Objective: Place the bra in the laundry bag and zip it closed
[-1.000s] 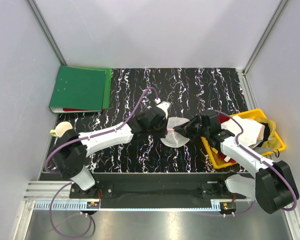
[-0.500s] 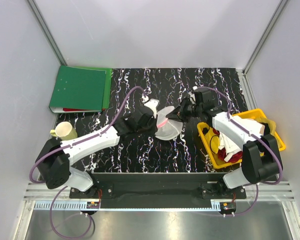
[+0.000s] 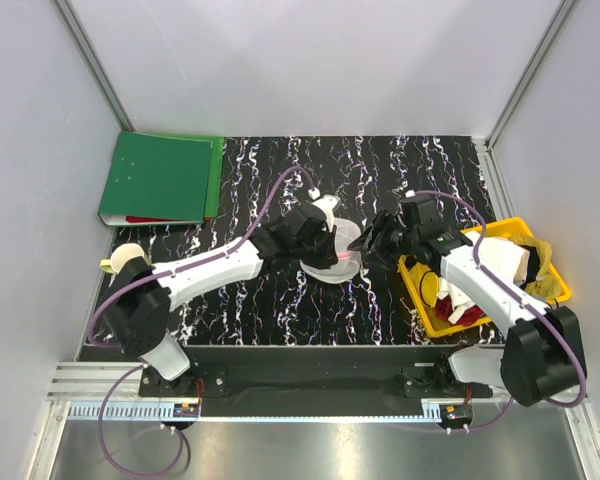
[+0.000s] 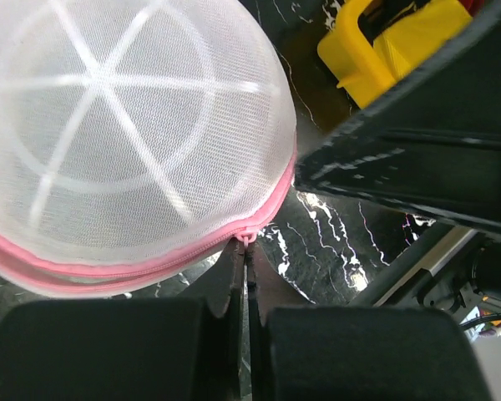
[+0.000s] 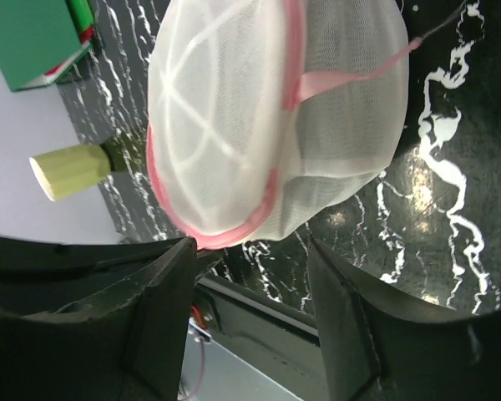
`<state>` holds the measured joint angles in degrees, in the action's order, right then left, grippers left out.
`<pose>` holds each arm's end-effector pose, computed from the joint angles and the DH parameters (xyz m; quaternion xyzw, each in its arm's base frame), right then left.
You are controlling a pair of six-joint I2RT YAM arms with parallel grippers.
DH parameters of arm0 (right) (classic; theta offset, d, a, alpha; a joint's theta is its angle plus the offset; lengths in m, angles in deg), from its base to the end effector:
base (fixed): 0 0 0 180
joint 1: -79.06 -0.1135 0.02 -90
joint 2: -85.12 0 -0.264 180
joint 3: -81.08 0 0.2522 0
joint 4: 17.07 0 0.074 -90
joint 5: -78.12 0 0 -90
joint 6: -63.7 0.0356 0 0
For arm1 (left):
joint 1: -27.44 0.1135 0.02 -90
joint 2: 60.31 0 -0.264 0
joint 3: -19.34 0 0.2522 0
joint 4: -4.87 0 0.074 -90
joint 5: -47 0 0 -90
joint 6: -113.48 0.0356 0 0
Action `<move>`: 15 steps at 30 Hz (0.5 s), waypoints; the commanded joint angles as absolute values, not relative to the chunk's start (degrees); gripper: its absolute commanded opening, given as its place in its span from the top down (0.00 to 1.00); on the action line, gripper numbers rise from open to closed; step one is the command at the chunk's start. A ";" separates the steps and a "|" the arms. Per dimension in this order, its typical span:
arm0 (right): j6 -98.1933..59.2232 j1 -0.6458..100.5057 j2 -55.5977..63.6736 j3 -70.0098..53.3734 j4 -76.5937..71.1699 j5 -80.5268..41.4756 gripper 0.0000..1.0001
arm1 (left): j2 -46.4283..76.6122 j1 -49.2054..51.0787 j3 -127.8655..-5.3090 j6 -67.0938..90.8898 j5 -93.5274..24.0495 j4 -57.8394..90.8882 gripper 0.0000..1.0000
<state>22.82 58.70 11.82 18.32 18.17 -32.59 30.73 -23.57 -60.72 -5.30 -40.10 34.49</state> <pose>0.2459 0.1047 0.2433 0.1608 0.8996 0.3478 0.2094 0.2223 -0.2775 0.2581 0.1855 0.8891 -0.2856 0.3057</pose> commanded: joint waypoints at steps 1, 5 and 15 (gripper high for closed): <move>28.71 57.70 16.12 20.47 15.52 -29.73 0.37 | 31.71 -24.42 -63.94 -5.88 -36.67 31.02 1.00; 38.62 56.91 17.27 24.95 9.62 -30.34 0.39 | 31.53 -24.86 -63.85 -6.14 -36.85 30.85 1.00; 48.50 54.97 15.16 29.88 -0.05 -28.67 0.57 | 31.09 -25.91 -63.33 -6.05 -36.85 30.93 1.00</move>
<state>43.87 55.62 16.17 30.06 6.47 -30.30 31.80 -25.14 -61.16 -5.73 -38.40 33.85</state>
